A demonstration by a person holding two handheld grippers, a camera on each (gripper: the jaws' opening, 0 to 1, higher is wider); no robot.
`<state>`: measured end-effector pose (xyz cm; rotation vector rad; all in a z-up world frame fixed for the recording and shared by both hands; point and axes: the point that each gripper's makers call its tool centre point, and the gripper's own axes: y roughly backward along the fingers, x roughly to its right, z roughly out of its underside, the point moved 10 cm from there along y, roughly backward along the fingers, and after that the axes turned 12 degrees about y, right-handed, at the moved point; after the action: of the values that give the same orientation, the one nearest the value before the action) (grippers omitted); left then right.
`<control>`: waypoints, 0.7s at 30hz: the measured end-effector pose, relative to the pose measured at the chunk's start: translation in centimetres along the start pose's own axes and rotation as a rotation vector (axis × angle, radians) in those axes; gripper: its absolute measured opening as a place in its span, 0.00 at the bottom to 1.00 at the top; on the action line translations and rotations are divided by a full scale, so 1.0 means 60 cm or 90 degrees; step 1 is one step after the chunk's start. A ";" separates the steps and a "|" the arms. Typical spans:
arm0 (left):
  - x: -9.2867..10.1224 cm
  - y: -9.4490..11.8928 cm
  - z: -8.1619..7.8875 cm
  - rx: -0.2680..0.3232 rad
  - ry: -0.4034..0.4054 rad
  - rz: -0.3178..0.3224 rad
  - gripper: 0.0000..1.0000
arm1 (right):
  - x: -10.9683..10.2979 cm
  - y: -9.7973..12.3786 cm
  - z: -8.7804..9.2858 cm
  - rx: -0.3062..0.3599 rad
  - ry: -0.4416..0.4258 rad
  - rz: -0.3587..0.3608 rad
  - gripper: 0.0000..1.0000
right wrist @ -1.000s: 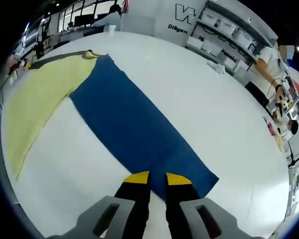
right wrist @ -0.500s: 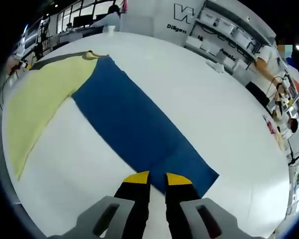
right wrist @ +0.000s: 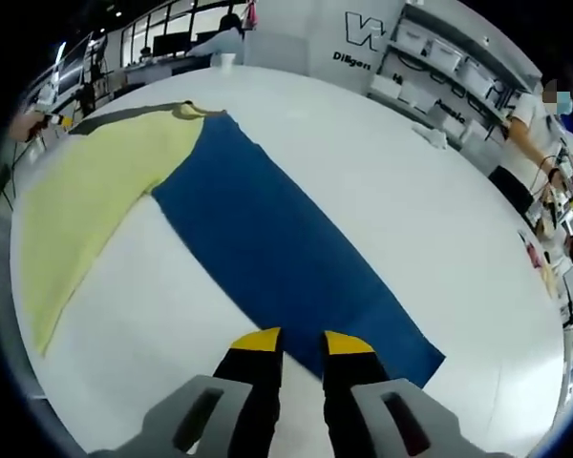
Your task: Fold the garment on the visible template until the final outline fits inside the template.
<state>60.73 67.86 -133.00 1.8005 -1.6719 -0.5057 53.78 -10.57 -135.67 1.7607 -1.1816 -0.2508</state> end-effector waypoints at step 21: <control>0.176 0.059 0.092 -0.074 -0.096 0.237 0.10 | 0.022 -0.013 -0.008 0.027 -0.023 0.016 0.10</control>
<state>55.77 56.47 -133.30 1.3540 -1.9801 -0.5688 55.20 -11.28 -135.61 1.7835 -1.2434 -0.2450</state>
